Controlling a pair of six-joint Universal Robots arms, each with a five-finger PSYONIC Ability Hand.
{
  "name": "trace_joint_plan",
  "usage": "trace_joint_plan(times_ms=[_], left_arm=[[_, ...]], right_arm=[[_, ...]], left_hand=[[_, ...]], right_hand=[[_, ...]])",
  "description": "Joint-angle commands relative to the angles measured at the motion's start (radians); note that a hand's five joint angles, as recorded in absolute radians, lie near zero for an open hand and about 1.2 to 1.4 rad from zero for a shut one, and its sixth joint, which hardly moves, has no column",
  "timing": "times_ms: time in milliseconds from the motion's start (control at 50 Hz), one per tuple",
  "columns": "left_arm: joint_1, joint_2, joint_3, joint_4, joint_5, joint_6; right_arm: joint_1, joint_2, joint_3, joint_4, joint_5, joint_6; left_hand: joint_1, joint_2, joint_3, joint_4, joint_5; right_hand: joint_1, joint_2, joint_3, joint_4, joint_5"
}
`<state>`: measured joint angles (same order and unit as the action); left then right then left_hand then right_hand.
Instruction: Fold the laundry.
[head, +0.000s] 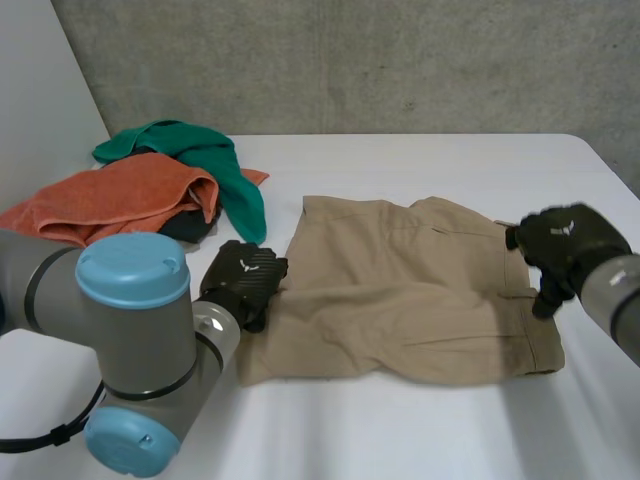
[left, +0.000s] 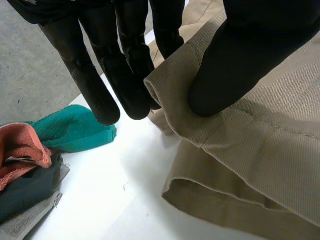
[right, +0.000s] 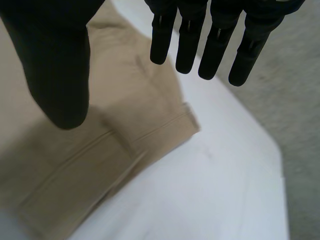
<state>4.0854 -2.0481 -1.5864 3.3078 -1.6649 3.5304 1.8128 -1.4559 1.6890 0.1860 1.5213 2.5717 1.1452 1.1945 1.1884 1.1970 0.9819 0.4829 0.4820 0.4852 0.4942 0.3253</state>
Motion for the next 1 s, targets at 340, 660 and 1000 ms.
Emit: trace_joint_plan(times_ms=[340, 660, 1000], left_arm=[[-0.005, 0.095, -0.027, -0.040, -0.009, -0.002], [-0.111, 0.148, -0.190, -0.071, -0.013, -0.019], [-0.053, 0.095, -0.101, 0.000, -0.050, -0.013]], right_arm=[[-0.050, 0.195, 0.215, -0.303, -0.138, -0.010], [-0.050, 0.203, 0.204, -0.307, -0.150, -0.008], [-0.053, 0.131, 0.202, -0.292, -0.133, -0.016]], left_hand=[[-0.453, -0.502, -0.496, -0.505, -0.464], [-0.453, -0.503, -0.496, -0.505, -0.464], [0.251, 0.202, 0.208, 0.199, 0.240]], right_hand=[[0.286, 0.287, 0.284, 0.275, 0.269], [0.913, 0.914, 0.911, 0.902, 0.896], [0.913, 0.914, 0.911, 0.902, 0.896]])
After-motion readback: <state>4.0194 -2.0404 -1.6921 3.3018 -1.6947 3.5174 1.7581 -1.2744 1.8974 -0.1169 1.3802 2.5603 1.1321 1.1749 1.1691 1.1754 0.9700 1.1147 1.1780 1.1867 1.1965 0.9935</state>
